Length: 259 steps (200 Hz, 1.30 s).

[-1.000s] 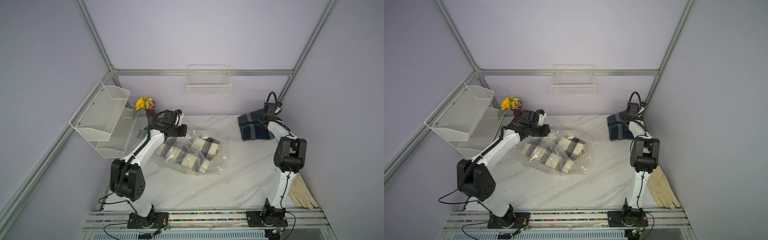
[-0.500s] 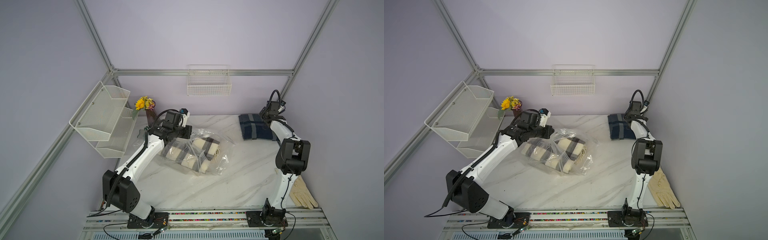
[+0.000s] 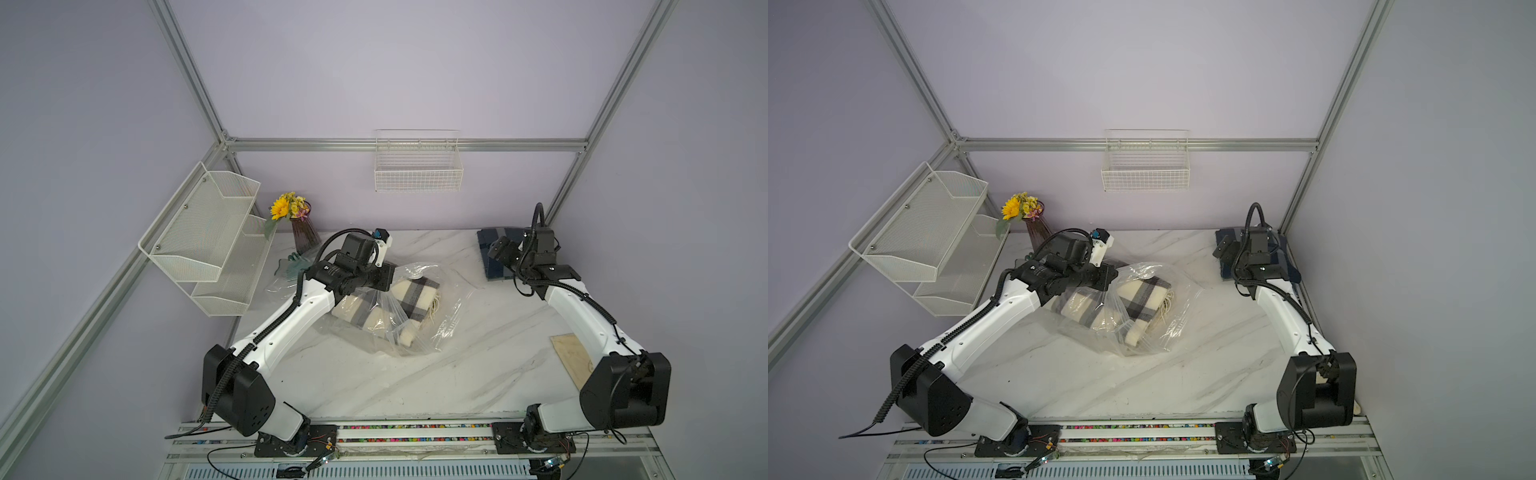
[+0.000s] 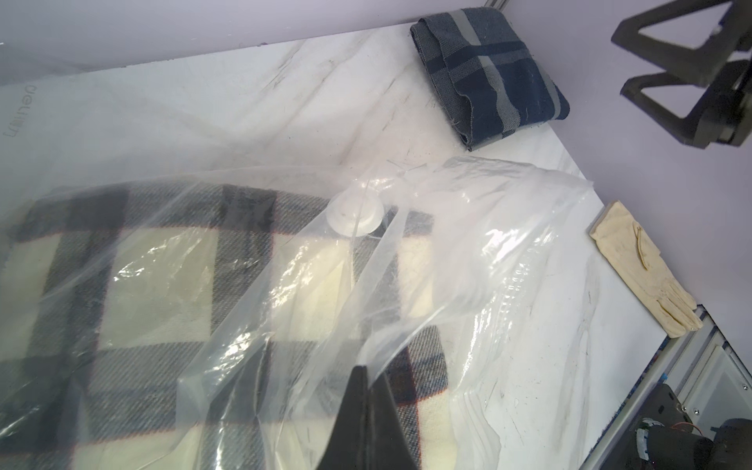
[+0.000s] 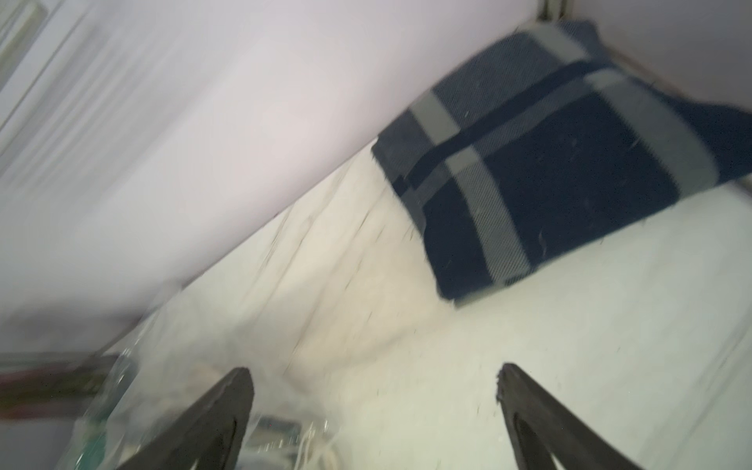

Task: Take the scarf out of the vacuum bag
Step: Take out the scarf from the vacuum bag.

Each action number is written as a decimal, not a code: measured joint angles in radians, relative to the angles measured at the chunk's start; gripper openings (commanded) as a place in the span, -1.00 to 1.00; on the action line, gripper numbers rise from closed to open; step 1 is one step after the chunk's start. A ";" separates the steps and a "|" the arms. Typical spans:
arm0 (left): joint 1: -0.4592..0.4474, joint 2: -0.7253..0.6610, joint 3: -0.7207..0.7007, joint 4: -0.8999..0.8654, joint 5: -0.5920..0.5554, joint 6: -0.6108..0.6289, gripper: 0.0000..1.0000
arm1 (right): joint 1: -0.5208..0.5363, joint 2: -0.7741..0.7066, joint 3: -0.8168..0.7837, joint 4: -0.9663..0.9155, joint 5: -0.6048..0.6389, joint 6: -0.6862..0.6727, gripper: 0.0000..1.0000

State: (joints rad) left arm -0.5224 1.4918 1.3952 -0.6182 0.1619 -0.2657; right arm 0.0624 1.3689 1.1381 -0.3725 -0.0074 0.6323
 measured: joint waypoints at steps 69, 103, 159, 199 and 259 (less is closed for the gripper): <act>-0.011 0.000 -0.002 0.002 -0.037 0.000 -1.00 | 0.164 -0.328 -0.261 -0.003 -0.312 0.129 0.68; -0.021 0.003 0.000 0.000 -0.040 0.000 -1.00 | 0.270 -0.409 -0.329 0.040 -0.394 0.188 0.41; -0.087 0.012 0.030 -0.006 -0.055 0.019 -1.00 | 0.420 -0.264 -0.466 0.185 -0.435 0.267 0.21; -0.109 0.013 0.036 -0.019 -0.063 0.023 -1.00 | 0.490 -0.149 -0.476 0.283 -0.435 0.303 0.16; -0.124 0.004 -0.008 -0.006 -0.062 0.028 -1.00 | 0.517 -0.031 -0.476 0.381 -0.430 0.336 0.14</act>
State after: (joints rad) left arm -0.6464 1.4960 1.3876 -0.6247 0.1001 -0.2379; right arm 0.5797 1.3376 0.6624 0.0090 -0.4374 0.9684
